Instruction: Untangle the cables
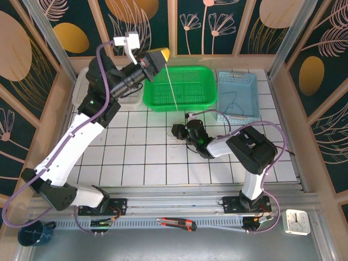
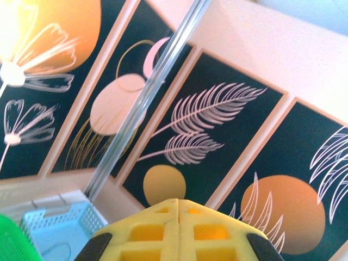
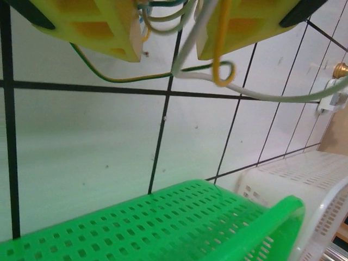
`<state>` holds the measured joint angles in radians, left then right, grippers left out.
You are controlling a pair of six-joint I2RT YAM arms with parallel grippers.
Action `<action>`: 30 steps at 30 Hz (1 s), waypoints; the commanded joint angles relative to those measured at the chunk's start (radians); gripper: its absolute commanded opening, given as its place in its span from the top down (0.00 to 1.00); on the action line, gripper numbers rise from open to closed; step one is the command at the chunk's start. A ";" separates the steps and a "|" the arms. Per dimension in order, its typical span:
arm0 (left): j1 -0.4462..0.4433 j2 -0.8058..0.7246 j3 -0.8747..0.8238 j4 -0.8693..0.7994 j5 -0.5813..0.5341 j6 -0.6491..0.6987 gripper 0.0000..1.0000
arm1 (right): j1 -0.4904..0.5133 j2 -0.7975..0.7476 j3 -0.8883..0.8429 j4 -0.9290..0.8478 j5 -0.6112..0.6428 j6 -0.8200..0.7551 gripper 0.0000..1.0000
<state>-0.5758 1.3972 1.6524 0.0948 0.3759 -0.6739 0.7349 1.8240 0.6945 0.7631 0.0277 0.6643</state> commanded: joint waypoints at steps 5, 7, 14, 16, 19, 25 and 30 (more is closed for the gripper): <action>0.002 0.082 0.340 -0.081 0.012 0.057 1.00 | -0.001 0.041 -0.042 -0.006 0.037 0.047 0.65; 0.003 0.106 0.408 -0.106 0.011 0.066 1.00 | -0.001 0.044 -0.046 -0.005 0.038 0.050 0.64; 0.002 0.069 0.276 -0.105 -0.011 0.080 1.00 | -0.002 0.029 -0.047 -0.011 0.016 0.039 0.56; 0.002 0.014 0.124 -0.074 -0.054 0.087 1.00 | -0.002 0.019 -0.043 -0.024 0.004 0.025 0.52; 0.002 -0.066 -0.100 -0.033 -0.125 0.101 0.94 | -0.005 -0.012 -0.032 -0.057 -0.006 -0.004 0.44; 0.004 -0.182 -0.452 0.052 -0.228 0.097 0.76 | -0.020 -0.098 0.020 -0.193 -0.069 -0.069 0.36; 0.004 -0.231 -0.623 0.105 -0.276 0.083 0.53 | -0.030 -0.171 0.070 -0.310 -0.099 -0.115 0.33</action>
<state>-0.5758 1.2179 1.0676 0.0898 0.1516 -0.5896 0.7139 1.7138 0.7231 0.5385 -0.0441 0.6003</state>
